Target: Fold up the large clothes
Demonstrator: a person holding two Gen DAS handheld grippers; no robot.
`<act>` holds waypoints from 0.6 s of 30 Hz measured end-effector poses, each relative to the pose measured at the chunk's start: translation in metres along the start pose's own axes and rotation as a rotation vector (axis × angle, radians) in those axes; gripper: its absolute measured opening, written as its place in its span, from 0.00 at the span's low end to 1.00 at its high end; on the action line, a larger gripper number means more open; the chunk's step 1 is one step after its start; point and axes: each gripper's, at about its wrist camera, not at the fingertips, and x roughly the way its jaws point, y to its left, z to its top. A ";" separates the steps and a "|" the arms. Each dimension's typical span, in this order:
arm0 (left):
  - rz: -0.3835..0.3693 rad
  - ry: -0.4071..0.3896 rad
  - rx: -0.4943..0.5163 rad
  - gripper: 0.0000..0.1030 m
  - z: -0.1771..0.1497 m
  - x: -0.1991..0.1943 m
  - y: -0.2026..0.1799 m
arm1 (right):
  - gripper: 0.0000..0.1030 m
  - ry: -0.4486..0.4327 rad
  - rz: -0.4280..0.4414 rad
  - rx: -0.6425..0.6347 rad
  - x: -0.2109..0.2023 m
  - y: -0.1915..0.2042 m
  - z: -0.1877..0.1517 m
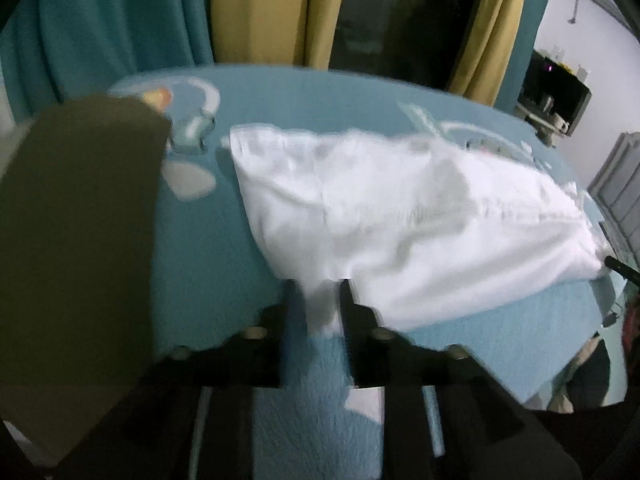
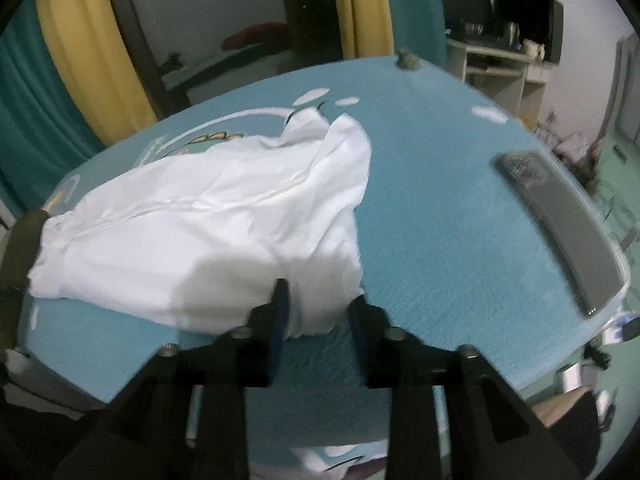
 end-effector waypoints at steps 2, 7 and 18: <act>-0.001 -0.057 0.015 0.44 0.008 -0.010 -0.006 | 0.56 -0.027 -0.044 -0.024 -0.007 0.002 0.007; -0.054 -0.085 0.086 0.45 0.024 -0.009 -0.033 | 0.60 -0.100 -0.034 -0.084 -0.016 0.023 0.025; -0.117 0.035 0.218 0.45 0.026 0.043 -0.087 | 0.60 -0.053 0.042 -0.313 0.033 0.111 0.022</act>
